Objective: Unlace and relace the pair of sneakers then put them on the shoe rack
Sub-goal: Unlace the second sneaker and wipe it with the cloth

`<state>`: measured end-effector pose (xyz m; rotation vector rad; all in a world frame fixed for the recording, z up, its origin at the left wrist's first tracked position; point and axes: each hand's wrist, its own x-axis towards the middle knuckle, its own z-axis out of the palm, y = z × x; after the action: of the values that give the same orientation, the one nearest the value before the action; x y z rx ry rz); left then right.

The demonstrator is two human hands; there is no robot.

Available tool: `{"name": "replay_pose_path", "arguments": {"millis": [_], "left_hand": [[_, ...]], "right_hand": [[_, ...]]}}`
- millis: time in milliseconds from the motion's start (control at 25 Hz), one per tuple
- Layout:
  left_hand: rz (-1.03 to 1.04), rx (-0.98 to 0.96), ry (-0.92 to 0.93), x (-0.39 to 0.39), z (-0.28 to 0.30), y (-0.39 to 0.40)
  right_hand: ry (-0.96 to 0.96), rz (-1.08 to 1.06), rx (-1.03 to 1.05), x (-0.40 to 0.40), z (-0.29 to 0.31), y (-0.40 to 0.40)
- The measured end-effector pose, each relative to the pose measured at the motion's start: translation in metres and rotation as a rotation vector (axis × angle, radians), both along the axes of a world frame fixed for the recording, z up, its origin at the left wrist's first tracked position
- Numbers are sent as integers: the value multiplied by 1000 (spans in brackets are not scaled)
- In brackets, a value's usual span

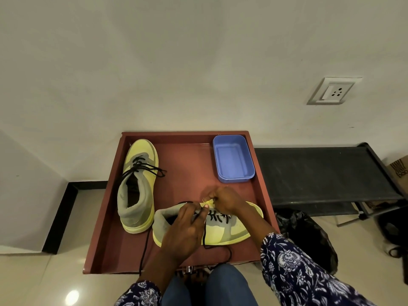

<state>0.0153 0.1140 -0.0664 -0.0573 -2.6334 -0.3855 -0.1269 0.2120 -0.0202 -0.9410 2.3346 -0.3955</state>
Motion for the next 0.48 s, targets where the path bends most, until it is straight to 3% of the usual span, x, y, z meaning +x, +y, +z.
{"name": "replay_pose_path", "arguments": {"millis": [320, 480], "left_hand": [[8, 33, 11, -1, -4, 1], [21, 20, -9, -2, -6, 0]], "right_hand": [[71, -188, 185, -35, -9, 66], [119, -228, 175, -21, -11, 54]]}}
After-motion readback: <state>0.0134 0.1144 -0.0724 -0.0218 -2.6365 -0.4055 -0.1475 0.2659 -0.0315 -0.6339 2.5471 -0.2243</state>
